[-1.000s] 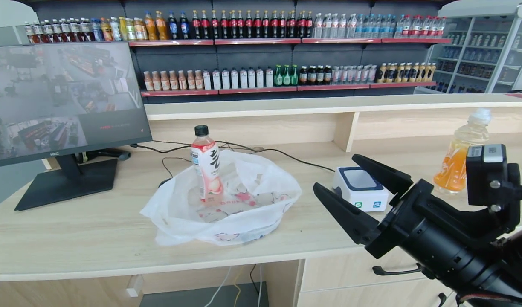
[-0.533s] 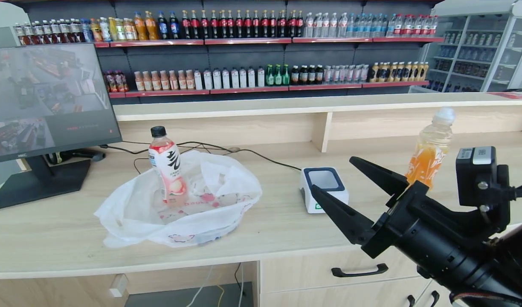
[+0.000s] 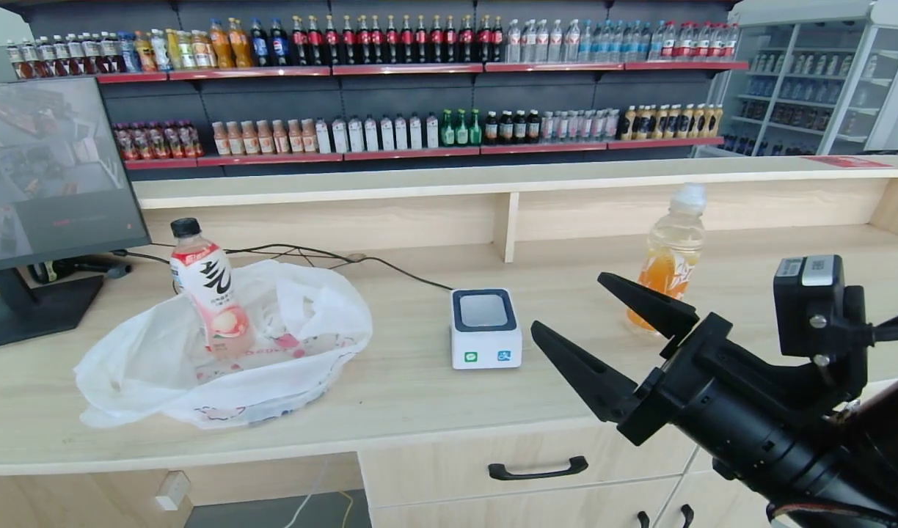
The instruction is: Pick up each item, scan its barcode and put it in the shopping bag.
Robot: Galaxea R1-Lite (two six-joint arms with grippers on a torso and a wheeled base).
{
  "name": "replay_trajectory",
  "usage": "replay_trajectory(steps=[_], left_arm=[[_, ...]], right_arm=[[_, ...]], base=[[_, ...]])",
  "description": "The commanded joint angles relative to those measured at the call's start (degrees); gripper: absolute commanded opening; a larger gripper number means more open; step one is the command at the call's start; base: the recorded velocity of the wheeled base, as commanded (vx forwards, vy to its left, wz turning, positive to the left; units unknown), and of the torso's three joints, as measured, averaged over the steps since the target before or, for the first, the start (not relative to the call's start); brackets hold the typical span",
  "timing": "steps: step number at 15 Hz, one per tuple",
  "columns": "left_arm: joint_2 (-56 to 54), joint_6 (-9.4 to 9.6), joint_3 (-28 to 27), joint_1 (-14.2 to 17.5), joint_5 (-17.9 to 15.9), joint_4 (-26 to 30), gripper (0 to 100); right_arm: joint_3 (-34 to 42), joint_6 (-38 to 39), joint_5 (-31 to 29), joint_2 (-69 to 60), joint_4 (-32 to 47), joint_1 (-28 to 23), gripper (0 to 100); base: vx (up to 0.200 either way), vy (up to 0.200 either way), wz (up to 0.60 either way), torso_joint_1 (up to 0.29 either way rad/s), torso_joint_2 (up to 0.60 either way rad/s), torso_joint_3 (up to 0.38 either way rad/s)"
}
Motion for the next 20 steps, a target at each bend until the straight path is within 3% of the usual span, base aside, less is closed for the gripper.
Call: replay_trajectory(steps=[1,4,7,15,20], left_arm=[[-0.02,-0.02,0.00,0.00,0.01,0.00,100],[-0.02,-0.02,0.00,0.00,0.01,0.00,100],[-0.02,-0.02,0.00,0.00,0.01,0.00,100],[-0.02,-0.11,0.00,0.00,0.01,0.00,100],[-0.02,-0.11,0.00,0.00,0.01,0.00,100]], right_arm=[[0.06,0.02,0.01,0.59,-0.06,0.01,100],[0.06,0.02,0.01,1.65,-0.06,-1.40,100],[-0.12,0.02,0.01,3.84,-0.06,-6.94,100],[-5.74,0.02,0.01,13.16,-0.06,-7.90,100],[-9.35,-0.86,0.01,16.94,-0.06,-14.94,100]], base=[[0.000,-0.200,0.00,0.002,0.01,0.002],[0.000,-0.200,0.00,0.004,0.00,0.001],[0.000,-0.200,0.00,0.002,0.01,-0.001],[0.000,0.000,0.00,0.000,0.00,0.000],[0.000,0.000,0.00,0.000,0.00,0.000]])
